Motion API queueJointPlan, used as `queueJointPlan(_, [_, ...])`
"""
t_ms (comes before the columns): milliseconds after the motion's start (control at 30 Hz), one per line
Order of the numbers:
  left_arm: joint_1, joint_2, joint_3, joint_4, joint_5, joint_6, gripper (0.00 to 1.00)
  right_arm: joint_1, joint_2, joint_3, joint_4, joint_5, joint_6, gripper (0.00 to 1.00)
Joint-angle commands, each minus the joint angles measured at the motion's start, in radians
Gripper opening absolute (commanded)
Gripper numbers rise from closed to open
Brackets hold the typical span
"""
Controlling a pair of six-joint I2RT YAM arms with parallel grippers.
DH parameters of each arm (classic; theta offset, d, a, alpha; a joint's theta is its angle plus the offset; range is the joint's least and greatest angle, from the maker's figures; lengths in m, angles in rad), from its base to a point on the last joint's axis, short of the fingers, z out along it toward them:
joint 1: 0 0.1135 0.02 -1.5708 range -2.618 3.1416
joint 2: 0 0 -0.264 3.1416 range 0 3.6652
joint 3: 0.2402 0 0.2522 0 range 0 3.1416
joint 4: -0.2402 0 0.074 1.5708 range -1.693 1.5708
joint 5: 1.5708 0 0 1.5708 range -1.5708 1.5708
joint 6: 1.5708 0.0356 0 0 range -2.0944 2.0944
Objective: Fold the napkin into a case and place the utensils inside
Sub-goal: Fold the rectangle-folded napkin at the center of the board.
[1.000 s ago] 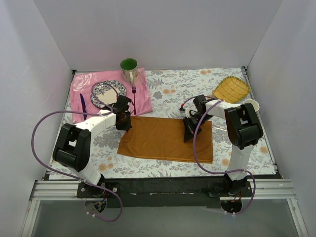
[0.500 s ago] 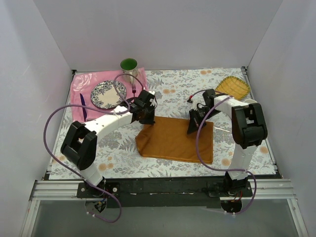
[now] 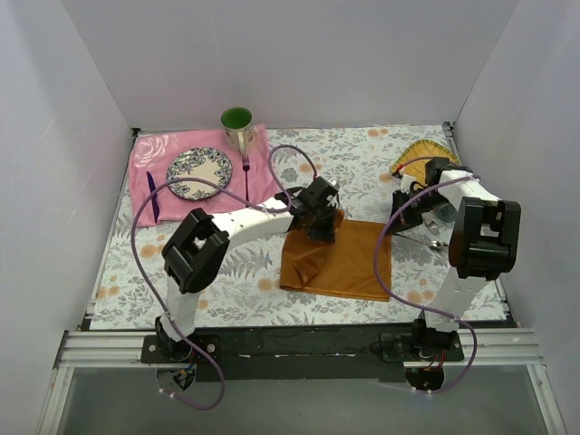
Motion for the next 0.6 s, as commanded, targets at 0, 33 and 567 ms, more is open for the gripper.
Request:
queueJointPlan(0, [-0.048,0.049,0.133,0.060,0.067,-0.093,0.00,-0.030,-0.038,0.021,-0.054,0.075,-0.049,0.03])
queueJointPlan(33, [-0.054,0.069,0.153,0.061,0.075,-0.104,0.00,-0.040,-0.036,0.023,-0.060,0.080,-0.051,0.03])
queueJointPlan(567, [-0.049,0.140,0.162,0.194,0.203,-0.242,0.56,-0.119,-0.022,0.073,-0.097,0.153,-0.091,0.13])
